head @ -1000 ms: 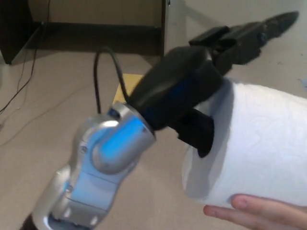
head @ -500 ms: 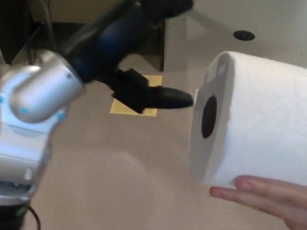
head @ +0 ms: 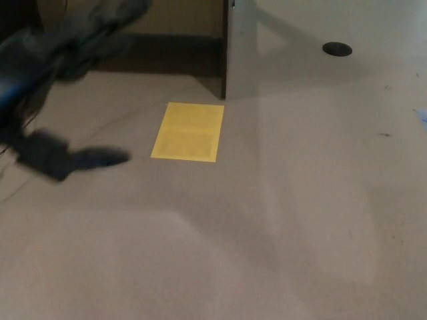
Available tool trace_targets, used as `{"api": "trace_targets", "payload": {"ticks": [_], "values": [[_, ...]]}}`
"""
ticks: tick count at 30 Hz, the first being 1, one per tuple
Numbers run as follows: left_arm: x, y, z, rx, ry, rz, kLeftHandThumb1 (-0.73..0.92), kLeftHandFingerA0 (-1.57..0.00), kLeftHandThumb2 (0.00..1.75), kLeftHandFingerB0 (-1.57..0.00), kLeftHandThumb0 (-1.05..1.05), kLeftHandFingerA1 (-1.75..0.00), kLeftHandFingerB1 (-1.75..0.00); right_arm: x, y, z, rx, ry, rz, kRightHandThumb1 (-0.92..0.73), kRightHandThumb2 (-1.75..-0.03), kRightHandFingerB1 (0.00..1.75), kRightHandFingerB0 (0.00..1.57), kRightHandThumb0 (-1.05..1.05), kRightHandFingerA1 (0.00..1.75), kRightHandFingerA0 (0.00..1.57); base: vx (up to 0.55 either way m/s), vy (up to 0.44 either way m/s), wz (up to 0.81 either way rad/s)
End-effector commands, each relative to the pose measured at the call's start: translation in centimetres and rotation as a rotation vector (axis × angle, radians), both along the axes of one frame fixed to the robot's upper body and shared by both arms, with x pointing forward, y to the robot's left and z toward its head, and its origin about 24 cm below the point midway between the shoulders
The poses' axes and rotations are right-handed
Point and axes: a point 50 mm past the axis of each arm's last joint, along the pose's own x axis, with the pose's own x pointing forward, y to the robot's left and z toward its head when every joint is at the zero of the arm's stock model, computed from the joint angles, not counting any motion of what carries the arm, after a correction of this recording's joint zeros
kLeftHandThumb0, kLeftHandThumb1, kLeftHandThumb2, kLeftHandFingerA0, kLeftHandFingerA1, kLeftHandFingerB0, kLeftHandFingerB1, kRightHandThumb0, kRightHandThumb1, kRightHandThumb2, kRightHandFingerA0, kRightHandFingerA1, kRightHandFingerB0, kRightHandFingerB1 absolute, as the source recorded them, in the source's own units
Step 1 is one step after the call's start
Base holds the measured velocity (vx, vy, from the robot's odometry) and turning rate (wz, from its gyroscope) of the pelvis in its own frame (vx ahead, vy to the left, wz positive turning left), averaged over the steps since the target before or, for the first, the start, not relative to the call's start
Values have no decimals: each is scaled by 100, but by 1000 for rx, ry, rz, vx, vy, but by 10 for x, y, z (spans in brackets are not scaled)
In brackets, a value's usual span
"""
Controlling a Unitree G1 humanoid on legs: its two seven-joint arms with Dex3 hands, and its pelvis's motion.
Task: A person is holding a toilet paper roll and the robot extends its left hand to grab the roll by inserting its thumb into the gap in the middle and brings its hand down by its side. Then it extends its arm again to hand the toilet paper roll back to the person.
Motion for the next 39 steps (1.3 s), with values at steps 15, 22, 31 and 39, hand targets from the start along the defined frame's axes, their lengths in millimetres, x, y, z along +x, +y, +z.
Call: {"api": "trace_targets", "payload": {"ticks": [15,22,31,39], "values": [[-116,113,-274,-136,580,839,41,-3,90,0,-21,-50,-48,-5,-3,-3,-16,12,-15,-72,-62,43,52,-40,51,65,0,0,0],[-111,116,-285,-78,621,877,44,-30,59,-26,-32,-39,-34,-5,-5,-2,-7,0,-29,-71,-61,44,54,-39,54,66,0,0,0],[-117,119,-292,11,623,886,40,-38,61,-30,-36,-42,-37,-10,-5,-6,-21,23,-24,-72,-62,43,53,-39,53,67,0,0,0],[-118,119,-293,33,604,869,39,-40,63,-30,-42,-44,-38,-11,-5,-7,-25,28,-29,-71,-62,42,53,-40,51,65,0,0,0]]}}
